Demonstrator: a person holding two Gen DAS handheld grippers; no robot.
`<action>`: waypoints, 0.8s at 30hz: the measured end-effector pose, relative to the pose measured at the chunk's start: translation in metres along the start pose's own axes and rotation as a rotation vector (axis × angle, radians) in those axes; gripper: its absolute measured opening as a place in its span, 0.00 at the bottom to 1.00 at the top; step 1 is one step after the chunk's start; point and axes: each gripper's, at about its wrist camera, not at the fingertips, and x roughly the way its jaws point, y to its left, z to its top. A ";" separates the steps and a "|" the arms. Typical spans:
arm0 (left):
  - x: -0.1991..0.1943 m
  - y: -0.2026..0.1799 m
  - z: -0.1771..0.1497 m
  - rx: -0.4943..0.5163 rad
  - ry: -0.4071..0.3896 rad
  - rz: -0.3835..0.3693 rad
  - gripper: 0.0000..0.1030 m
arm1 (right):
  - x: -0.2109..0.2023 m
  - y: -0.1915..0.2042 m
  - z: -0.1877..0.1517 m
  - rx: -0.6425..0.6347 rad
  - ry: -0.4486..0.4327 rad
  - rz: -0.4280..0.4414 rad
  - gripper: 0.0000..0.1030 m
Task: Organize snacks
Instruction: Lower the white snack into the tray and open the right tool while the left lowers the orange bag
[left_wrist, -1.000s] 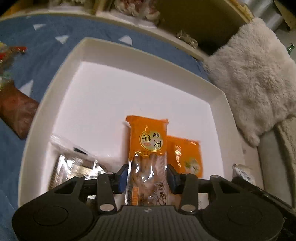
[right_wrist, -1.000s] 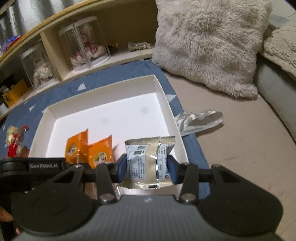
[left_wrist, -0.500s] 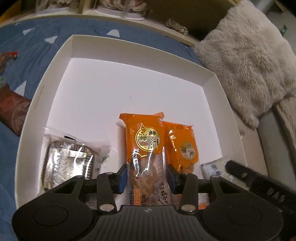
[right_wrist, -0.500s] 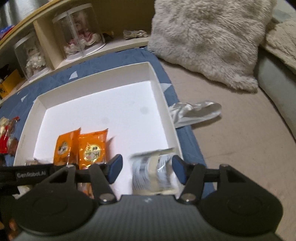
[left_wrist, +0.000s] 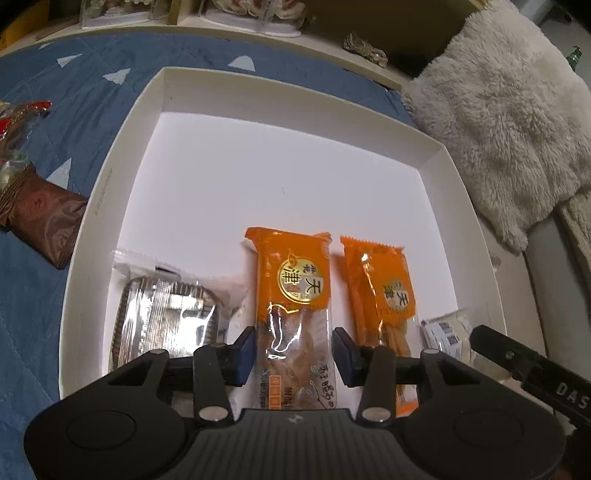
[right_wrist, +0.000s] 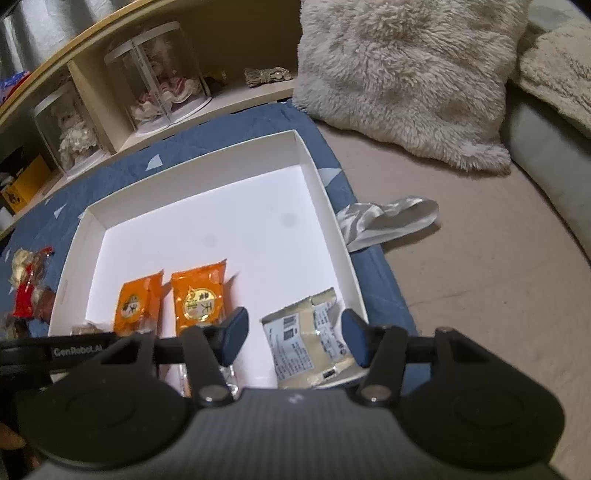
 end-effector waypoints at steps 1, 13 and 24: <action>-0.001 -0.001 0.000 0.013 0.007 0.005 0.46 | 0.001 -0.001 -0.001 0.005 0.003 0.005 0.60; -0.037 -0.011 -0.003 0.117 -0.022 0.004 0.76 | -0.026 0.005 -0.012 -0.004 -0.037 -0.040 0.60; -0.076 0.011 -0.014 0.160 -0.037 0.006 0.78 | -0.068 0.020 -0.025 -0.045 -0.104 -0.089 0.72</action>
